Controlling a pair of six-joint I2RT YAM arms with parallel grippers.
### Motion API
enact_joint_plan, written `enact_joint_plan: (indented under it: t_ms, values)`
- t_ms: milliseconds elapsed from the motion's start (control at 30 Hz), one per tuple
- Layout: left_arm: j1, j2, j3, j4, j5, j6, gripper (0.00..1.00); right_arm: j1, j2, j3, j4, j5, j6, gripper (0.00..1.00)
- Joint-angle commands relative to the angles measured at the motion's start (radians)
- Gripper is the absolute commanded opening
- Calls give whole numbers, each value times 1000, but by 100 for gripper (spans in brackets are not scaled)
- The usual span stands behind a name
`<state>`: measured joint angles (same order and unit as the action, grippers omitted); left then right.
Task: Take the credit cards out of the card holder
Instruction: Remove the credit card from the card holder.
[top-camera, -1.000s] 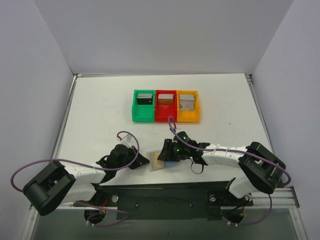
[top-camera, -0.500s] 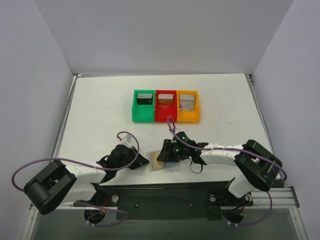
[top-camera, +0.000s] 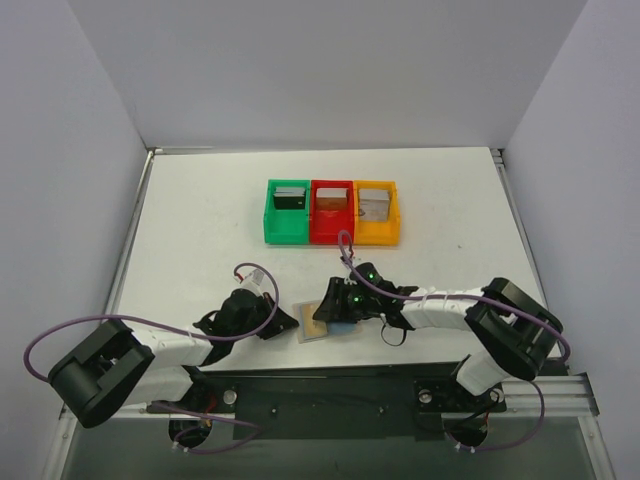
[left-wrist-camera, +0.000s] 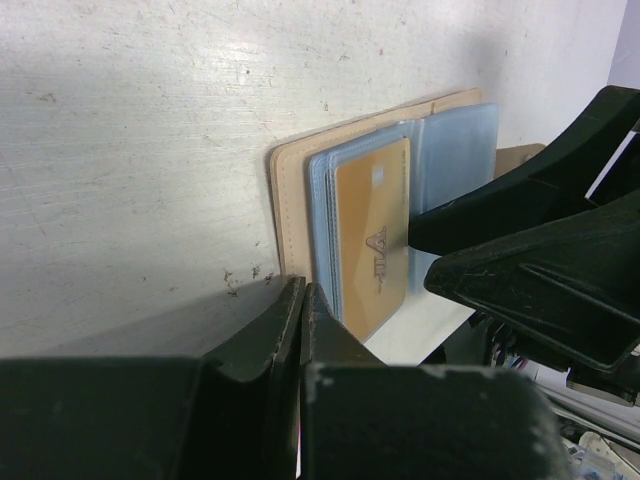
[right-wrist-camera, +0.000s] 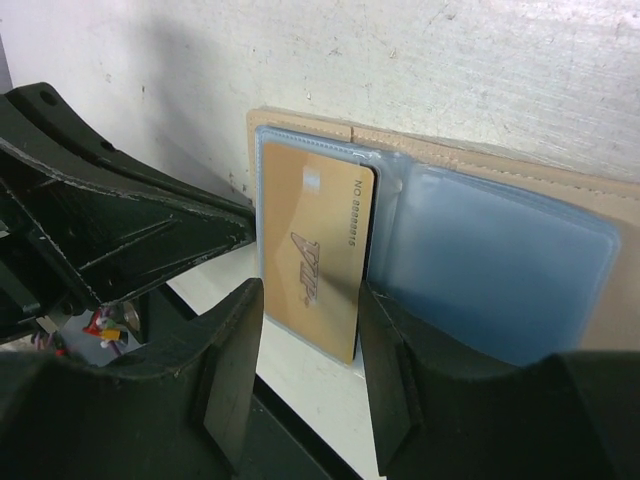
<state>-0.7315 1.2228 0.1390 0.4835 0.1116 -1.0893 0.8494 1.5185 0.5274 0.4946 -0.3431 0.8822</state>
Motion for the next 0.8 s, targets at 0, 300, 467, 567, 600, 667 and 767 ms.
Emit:
enact_joint_plan:
  t_ms: [0, 300, 467, 567, 600, 667, 767]
  values:
    - [-3, 24, 20, -10, -30, 22, 0, -9, 17, -12, 116, -76, 27, 38]
    - [-5, 58, 30, -2, -26, 26, 0, -46, 49, -67, 249, -128, 93, 37]
    - [-5, 57, 30, -6, -30, 28, 0, -55, 43, -73, 225, -119, 83, 38]
    - [-3, 58, 33, -8, -33, 28, 0, -59, 39, -73, 210, -112, 77, 38]
    - [-3, 58, 33, -6, -35, 28, 0, -61, 40, -73, 203, -112, 75, 38]
    - [-3, 57, 33, -10, -36, 26, 0, -65, 40, -73, 190, -103, 77, 39]
    - [-3, 53, 34, -13, -39, 26, 0, -76, 42, -90, 190, -100, 83, 41]
